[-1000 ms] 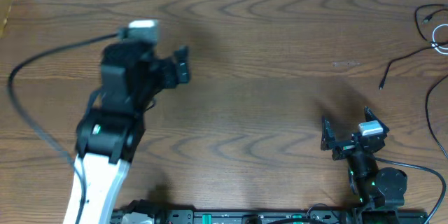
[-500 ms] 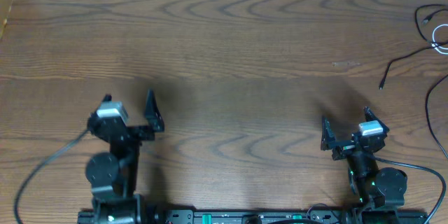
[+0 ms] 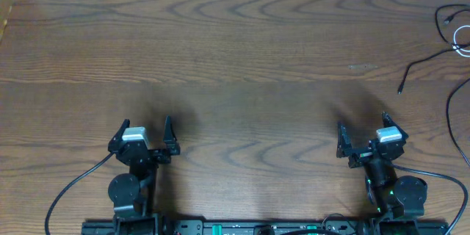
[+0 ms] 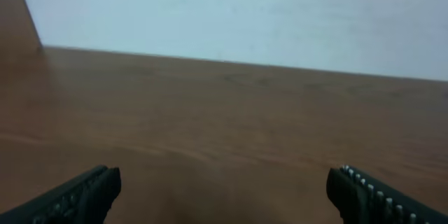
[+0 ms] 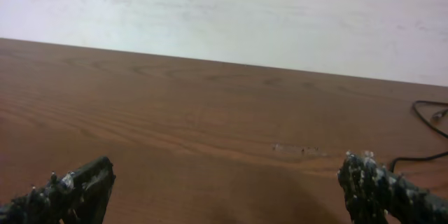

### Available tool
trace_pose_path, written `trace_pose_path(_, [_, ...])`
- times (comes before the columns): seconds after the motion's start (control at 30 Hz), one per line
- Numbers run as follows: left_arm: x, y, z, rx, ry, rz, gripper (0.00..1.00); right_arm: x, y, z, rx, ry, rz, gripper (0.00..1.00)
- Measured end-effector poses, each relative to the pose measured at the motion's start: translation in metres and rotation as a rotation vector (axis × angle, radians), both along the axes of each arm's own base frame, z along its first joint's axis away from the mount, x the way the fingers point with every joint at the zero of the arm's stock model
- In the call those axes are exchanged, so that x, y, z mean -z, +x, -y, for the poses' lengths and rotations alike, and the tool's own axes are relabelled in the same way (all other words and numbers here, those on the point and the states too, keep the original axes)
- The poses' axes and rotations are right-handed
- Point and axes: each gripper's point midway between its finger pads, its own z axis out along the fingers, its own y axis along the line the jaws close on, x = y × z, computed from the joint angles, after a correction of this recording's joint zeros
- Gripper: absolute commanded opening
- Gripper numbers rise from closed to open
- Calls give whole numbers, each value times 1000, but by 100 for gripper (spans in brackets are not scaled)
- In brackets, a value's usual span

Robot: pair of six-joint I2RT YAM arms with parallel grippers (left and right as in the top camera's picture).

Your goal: Untangle cables

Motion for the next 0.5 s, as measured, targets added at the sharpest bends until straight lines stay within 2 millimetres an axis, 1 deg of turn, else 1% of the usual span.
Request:
trace_pose_path(0.07, [-3,-1,-1,-6,7,7,99,0,0,0,0,0,0,99])
trace_pose_path(0.5, [-2,-2,-3,-18,13,-1,99,0,0,0,0,0,0,99])
